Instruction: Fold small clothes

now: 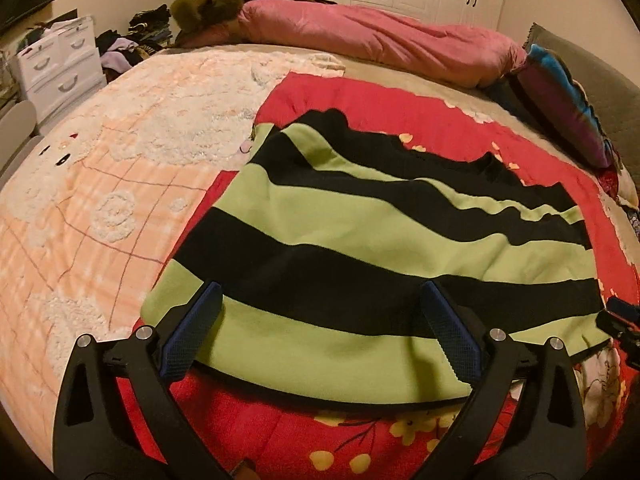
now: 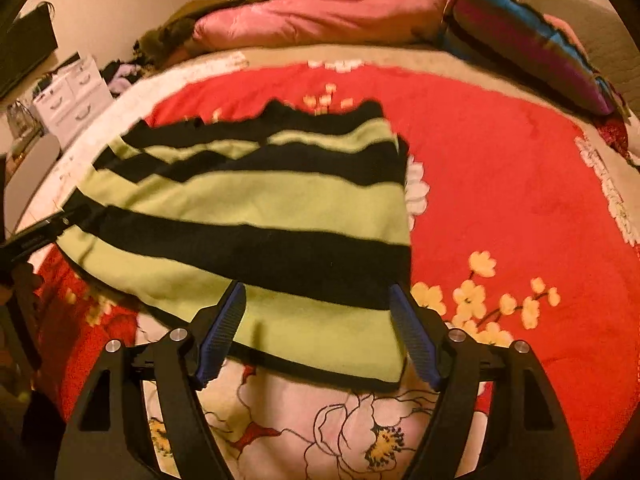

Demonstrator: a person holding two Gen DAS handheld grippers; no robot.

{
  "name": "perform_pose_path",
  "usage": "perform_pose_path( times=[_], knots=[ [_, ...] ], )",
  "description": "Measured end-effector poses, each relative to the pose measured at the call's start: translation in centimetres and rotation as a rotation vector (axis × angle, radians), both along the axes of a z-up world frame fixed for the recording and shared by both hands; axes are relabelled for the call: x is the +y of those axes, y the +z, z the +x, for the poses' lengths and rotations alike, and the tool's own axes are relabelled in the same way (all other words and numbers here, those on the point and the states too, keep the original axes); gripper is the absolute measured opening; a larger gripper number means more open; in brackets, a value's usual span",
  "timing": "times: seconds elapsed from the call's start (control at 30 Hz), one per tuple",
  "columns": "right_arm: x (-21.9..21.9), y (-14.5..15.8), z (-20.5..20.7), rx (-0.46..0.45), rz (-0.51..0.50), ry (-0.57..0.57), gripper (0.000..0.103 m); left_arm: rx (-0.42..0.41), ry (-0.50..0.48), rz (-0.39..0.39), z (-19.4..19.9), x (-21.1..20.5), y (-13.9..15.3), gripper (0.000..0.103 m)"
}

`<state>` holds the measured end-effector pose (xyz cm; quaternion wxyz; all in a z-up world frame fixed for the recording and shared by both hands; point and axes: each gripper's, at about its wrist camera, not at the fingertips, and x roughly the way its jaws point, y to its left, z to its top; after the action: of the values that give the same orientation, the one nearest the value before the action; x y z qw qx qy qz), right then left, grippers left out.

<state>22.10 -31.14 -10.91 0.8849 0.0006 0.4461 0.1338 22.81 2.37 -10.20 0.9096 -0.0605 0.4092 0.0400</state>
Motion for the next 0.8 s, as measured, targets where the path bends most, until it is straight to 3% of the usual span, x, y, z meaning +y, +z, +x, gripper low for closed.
perform_pose_path(
  times=[0.2, 0.4, 0.8],
  knots=[
    [-0.3, 3.0, -0.8, -0.078, 0.041, -0.005, 0.093, -0.033, -0.013, 0.006, -0.6, -0.4, 1.2, 0.093],
    [0.3, 4.8, -1.5, -0.127, 0.047, 0.005, 0.094, -0.046, 0.005, -0.002, -1.2, 0.2, 1.7, 0.093],
    [4.8, 5.5, -2.6, -0.134, 0.025, 0.099, 0.094, -0.066, 0.08, -0.026, -2.4, 3.0, 2.2, 0.093]
  ],
)
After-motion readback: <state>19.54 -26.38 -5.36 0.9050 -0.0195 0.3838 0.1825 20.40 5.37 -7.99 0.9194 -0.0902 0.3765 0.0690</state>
